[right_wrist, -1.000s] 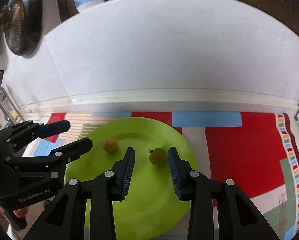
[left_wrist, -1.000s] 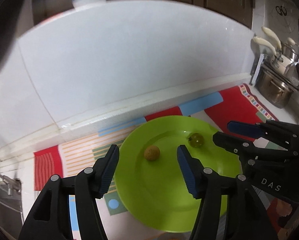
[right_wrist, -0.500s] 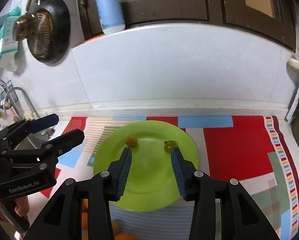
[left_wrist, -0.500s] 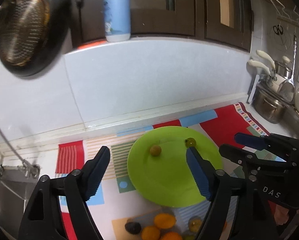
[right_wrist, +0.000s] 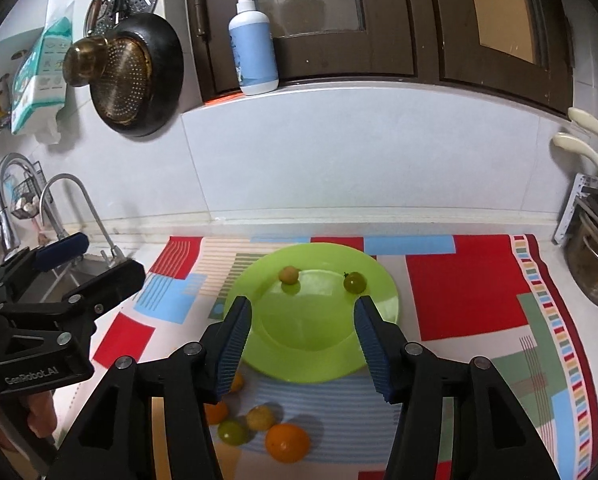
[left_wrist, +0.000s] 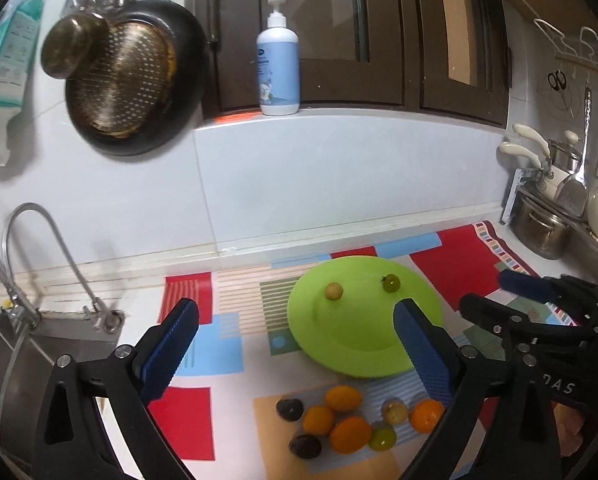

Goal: Organize fruits
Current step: 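Withdraw both tools from the plate back toward the fruit cluster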

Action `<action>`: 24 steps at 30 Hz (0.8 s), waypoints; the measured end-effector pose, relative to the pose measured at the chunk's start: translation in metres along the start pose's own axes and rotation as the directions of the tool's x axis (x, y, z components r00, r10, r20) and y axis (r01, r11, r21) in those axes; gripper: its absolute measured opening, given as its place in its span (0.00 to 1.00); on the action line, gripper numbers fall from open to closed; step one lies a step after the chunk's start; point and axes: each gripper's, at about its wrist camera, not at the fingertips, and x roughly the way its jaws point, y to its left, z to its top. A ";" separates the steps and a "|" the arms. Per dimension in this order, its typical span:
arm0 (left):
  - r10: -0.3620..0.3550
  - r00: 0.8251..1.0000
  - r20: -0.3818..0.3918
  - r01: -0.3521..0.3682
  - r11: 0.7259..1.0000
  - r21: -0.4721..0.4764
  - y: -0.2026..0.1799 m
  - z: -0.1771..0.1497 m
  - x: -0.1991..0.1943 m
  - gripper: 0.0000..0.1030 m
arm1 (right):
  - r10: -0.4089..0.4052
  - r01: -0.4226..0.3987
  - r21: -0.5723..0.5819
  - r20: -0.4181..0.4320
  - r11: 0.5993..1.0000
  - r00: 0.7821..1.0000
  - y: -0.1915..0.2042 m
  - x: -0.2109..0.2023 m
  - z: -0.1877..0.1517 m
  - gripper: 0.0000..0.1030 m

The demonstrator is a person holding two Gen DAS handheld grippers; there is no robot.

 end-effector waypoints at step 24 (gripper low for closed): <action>0.061 0.998 0.009 -0.062 0.998 0.009 0.016 -0.054 -0.045 1.00 | -0.055 0.055 0.030 -0.017 0.998 0.998 0.020 -0.036 -0.049 0.62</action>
